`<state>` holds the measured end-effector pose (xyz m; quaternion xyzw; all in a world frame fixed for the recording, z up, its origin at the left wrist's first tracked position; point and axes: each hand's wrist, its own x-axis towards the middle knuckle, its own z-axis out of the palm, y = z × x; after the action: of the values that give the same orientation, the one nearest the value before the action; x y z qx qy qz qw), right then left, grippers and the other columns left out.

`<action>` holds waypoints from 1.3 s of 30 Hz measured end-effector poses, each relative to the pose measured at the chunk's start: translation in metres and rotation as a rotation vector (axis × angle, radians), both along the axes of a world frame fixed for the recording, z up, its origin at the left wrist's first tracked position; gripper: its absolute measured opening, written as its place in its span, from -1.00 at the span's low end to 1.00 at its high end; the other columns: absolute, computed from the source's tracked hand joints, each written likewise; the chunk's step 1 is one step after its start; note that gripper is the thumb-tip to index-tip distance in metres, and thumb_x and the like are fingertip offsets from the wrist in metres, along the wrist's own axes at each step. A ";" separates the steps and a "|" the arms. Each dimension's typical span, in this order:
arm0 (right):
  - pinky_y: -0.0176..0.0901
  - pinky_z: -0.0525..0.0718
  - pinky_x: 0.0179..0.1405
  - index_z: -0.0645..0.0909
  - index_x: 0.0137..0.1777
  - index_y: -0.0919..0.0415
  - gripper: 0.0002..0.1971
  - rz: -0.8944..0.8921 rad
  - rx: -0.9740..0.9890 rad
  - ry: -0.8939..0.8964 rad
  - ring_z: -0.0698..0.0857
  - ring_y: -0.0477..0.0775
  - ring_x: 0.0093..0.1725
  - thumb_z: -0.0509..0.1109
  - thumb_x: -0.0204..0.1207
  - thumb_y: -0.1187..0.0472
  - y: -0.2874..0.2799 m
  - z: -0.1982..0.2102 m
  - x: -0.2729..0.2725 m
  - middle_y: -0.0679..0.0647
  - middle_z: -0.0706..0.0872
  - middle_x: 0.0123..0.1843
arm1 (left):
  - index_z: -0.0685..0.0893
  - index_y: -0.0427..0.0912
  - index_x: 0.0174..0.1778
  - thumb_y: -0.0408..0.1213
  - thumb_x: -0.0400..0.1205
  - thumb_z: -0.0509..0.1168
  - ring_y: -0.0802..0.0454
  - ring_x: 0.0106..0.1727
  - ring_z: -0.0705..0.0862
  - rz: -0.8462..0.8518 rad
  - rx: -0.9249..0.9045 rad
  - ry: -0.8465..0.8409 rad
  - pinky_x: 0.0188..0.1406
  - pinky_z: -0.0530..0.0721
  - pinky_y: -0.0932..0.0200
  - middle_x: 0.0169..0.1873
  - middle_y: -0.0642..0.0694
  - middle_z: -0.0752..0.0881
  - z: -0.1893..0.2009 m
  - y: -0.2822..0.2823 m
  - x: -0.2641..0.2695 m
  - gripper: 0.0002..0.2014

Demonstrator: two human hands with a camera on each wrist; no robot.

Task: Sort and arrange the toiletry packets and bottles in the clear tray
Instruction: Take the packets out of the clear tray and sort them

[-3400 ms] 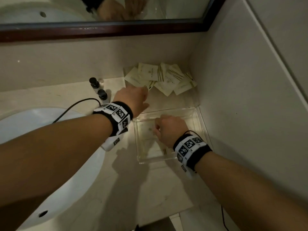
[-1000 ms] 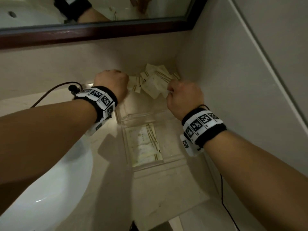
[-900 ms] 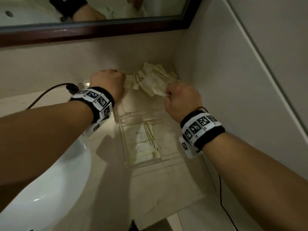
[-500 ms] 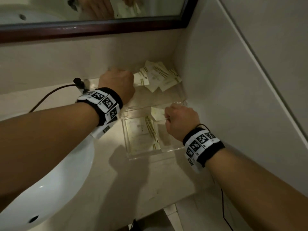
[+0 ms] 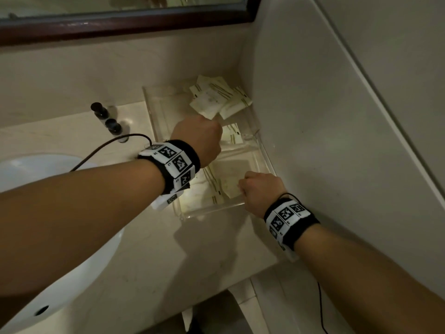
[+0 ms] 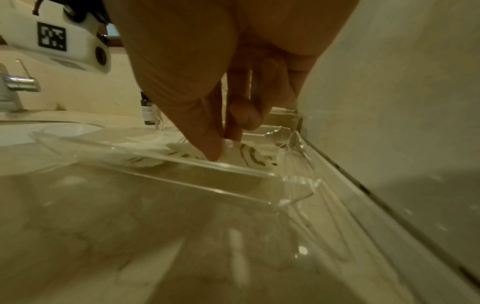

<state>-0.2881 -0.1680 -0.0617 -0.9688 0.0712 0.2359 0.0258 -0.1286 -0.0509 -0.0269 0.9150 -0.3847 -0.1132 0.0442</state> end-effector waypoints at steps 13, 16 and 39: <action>-0.10 0.41 -0.29 0.71 -0.07 0.12 -0.85 0.041 0.078 0.004 0.68 0.21 -0.09 0.31 0.48 0.19 0.004 -0.009 -0.003 0.03 0.67 0.01 | 0.73 -0.23 -0.20 -0.28 0.62 0.27 -0.23 -0.34 0.66 -0.136 0.079 0.038 -0.28 0.73 -0.01 -0.32 -0.20 0.68 -0.018 -0.020 -0.021 -0.83; -0.11 0.43 -0.27 0.72 -0.04 0.12 -0.83 0.041 0.087 -0.009 0.70 0.21 -0.06 0.32 0.47 0.18 0.004 -0.012 -0.003 0.03 0.68 0.02 | 0.64 -0.21 -0.24 -0.29 0.65 0.22 -0.21 -0.36 0.56 -0.163 0.095 0.034 -0.33 0.62 0.03 -0.34 -0.19 0.58 -0.021 -0.024 -0.021 -0.82; -0.12 0.54 -0.27 0.73 0.03 0.11 -0.73 0.010 0.111 -0.036 0.70 0.19 -0.09 0.22 0.52 0.11 0.010 -0.006 0.006 0.05 0.69 0.07 | 0.76 -0.09 0.06 -0.01 0.65 0.28 -0.24 -0.01 0.71 -0.197 0.155 0.236 -0.10 0.69 0.00 -0.01 -0.21 0.74 -0.045 -0.022 -0.021 -0.73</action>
<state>-0.2822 -0.1584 -0.0679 -0.9703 0.0525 0.2224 0.0798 -0.1500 -0.0725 -0.0719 0.8538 -0.4550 -0.2529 0.0069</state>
